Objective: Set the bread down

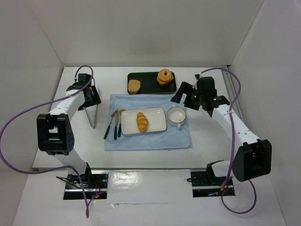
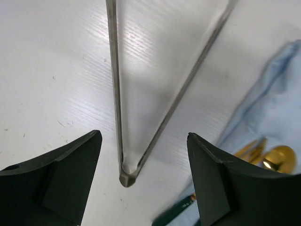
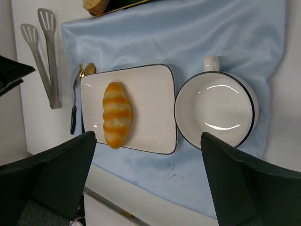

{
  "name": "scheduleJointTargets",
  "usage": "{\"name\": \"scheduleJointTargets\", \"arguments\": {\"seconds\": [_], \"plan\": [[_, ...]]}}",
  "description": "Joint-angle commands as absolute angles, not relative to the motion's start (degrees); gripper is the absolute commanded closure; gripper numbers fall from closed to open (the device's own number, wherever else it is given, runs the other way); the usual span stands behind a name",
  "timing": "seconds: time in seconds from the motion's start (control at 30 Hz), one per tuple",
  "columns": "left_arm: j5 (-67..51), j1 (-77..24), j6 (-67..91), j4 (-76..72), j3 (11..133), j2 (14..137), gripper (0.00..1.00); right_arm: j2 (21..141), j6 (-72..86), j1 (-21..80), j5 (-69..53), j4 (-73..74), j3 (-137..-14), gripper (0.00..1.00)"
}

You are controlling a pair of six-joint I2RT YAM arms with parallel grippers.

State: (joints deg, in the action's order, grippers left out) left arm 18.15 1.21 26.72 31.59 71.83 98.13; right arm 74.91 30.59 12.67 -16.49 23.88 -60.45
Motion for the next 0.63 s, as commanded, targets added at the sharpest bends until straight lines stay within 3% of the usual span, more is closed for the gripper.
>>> {"name": "scheduleJointTargets", "arguments": {"seconds": [0.0, 0.3, 0.6], "plan": [[13.4, 1.4, 26.0, 32.0, 73.3, 92.3, 0.14, 76.5, 30.3, 13.4, -15.5, 25.7, -63.7, 0.01], [-14.1, -0.7, 28.0, 25.8, 64.8, 77.6, 0.15, 78.7, 30.8, 18.1, -8.3, 27.0, -67.2, 0.01], [-11.9, -8.9, 30.6, 32.8, 57.7, 61.4, 0.16, 79.8, 34.0, 22.2, 0.6, 28.5, -69.7, 0.01]]}}
